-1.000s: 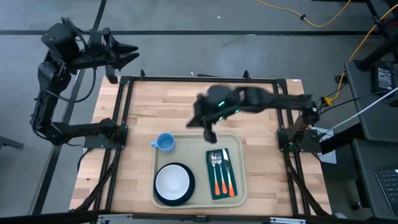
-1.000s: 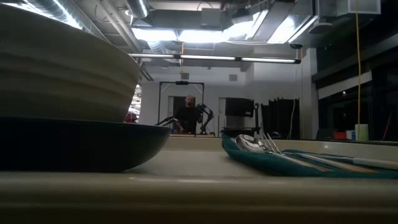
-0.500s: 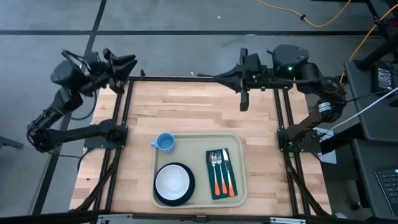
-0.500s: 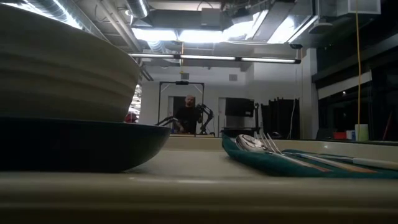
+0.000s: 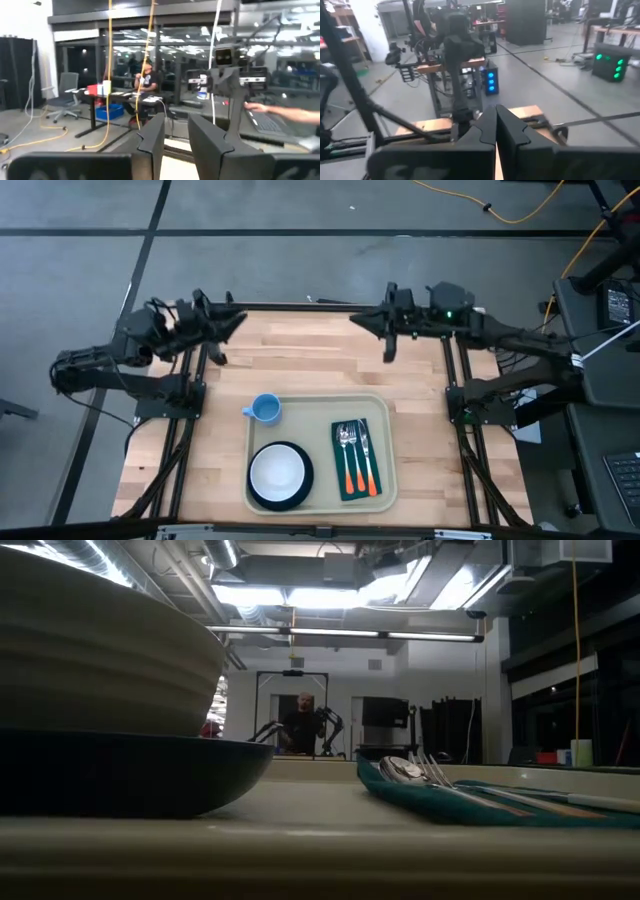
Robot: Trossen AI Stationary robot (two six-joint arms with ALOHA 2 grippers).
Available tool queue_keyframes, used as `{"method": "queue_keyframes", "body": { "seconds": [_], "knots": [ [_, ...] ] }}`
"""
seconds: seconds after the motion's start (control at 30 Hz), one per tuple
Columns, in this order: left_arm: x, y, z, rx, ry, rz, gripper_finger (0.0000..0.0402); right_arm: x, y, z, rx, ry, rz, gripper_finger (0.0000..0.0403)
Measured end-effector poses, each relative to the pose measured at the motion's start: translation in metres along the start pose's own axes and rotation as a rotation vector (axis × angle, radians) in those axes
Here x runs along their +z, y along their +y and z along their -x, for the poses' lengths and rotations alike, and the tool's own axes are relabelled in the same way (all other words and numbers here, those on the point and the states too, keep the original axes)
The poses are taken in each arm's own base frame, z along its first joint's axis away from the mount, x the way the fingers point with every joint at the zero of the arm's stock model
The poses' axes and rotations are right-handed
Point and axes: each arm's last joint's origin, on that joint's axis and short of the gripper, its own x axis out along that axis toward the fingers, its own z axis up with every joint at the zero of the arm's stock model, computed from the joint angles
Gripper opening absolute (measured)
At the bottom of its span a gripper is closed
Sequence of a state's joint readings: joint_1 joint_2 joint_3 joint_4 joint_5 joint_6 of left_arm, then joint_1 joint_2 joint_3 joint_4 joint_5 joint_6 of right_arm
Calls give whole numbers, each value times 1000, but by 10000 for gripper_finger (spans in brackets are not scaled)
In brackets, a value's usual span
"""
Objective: Set up tray
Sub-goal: Return to Home Position
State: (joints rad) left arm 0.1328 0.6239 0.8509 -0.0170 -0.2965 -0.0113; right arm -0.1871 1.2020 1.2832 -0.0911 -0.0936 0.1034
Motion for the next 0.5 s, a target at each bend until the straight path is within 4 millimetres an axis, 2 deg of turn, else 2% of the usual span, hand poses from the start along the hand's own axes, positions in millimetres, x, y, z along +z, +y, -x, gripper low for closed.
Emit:
{"method": "queue_keyframes", "body": {
  "seconds": [0.17, 0.27, 0.37, 0.5],
  "knots": [
    [-28, -9, 3, -26, 55, -27, 60, -54, -12, 25, -1, 2, -66, 3],
    [-44, -11, 5, -29, 58, -24, 47, -84, -16, 34, 72, -3, -28, 3],
    [-62, -12, 8, -58, 70, -28, 36, -111, -16, 41, 173, -4, 36, 3],
    [-90, -11, 11, -92, 137, -31, 28, -143, -20, 43, 163, 31, -10, 3]
  ]
}}
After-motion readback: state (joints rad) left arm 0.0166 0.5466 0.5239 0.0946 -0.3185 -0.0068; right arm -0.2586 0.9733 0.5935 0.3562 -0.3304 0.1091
